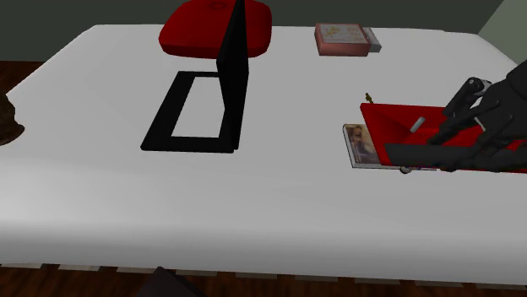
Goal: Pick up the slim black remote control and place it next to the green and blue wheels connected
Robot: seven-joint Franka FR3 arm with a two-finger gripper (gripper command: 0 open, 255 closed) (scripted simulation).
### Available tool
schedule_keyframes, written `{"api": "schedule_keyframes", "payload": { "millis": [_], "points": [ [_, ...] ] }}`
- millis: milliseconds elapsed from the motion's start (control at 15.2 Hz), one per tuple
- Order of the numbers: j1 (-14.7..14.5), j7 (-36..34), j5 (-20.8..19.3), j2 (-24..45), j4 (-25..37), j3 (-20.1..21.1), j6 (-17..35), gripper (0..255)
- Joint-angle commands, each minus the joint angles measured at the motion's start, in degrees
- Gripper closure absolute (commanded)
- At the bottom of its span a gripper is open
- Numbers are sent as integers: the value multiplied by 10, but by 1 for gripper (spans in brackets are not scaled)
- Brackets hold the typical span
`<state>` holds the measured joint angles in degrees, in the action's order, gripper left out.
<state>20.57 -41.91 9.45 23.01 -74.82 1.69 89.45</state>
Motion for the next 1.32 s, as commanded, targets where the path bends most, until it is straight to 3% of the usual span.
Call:
{"api": "schedule_keyframes", "payload": {
  "millis": [0,330,660,1254],
  "points": [
    [17,23,-1,19,31,-8,-16,255],
    [59,73,-2,72,116,-23,-57,255],
    [102,115,-3,157,256,-34,-119,255],
    [98,127,-4,127,137,-35,-30,255]
  ]
}}
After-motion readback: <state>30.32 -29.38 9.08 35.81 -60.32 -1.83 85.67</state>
